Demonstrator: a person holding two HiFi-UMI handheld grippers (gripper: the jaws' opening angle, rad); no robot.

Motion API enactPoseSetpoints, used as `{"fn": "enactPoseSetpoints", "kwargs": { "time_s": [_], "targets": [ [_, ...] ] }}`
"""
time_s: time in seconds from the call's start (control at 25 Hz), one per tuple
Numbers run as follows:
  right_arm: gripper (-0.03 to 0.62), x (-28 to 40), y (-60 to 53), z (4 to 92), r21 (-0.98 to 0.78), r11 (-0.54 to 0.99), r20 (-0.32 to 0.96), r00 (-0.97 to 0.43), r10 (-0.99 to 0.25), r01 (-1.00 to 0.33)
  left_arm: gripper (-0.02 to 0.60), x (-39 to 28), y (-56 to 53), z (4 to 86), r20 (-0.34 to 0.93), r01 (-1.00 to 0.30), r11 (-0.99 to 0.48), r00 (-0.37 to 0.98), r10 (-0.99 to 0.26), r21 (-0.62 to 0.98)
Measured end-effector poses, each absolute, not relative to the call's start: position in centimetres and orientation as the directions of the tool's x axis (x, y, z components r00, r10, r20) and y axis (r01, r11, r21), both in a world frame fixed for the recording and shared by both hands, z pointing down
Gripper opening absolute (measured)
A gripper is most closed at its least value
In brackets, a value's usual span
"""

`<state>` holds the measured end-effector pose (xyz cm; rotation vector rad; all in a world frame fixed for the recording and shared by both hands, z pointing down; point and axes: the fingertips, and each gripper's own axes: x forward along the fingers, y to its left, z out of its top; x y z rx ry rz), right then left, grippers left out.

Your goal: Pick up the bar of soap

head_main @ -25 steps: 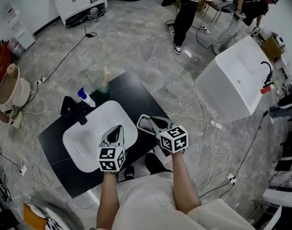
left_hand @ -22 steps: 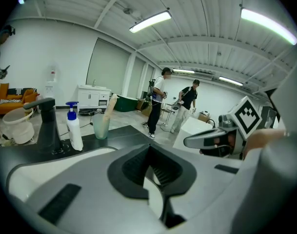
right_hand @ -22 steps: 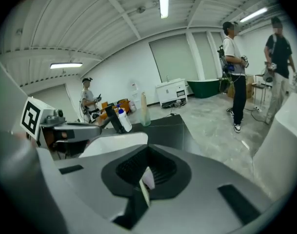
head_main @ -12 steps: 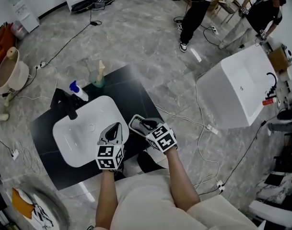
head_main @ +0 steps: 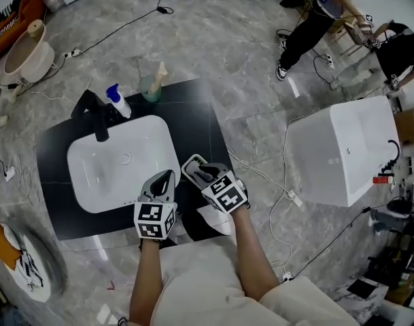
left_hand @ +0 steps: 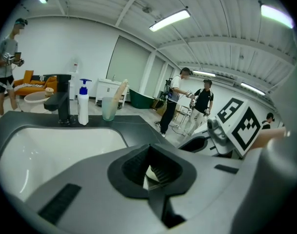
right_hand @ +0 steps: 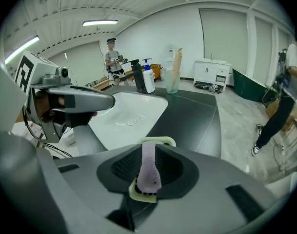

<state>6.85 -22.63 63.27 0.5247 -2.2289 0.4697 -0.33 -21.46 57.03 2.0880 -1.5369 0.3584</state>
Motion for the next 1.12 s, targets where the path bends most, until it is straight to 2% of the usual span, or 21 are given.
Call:
{"fn": "enactPoseSetpoints", "kwargs": {
  "time_s": [0.32,0.52,0.92,1.12],
  "targets": [
    [0.178,6.4,-23.3,63.3,-0.158,0.887,0.798,-0.585,-0.144,-0.434,0.006,0.7,-20.3,57.8,0.508,-0.947,-0.174,0.294,-0.81,0.271],
    [0.204,6.3,-22.6,64.9,-0.151,0.904,0.832,-0.545,-0.103,-0.401,0.006,0.5,-20.4,57.5,0.494,-0.949,-0.158,0.278,-0.824,0.271],
    [0.206,7.3,-22.8,66.7,-0.075,0.92,0.915,-0.392,-0.09,-0.386,0.006,-0.9,-20.8,57.1,0.475,-0.951,-0.095,0.232,-0.849,0.295],
    [0.199,7.7,-23.1,67.6,0.008,0.921,0.96,-0.255,-0.116,-0.389,0.006,-1.4,-20.8,57.6,0.48,-0.951,-0.077,0.22,-0.849,0.299]
  ]
}}
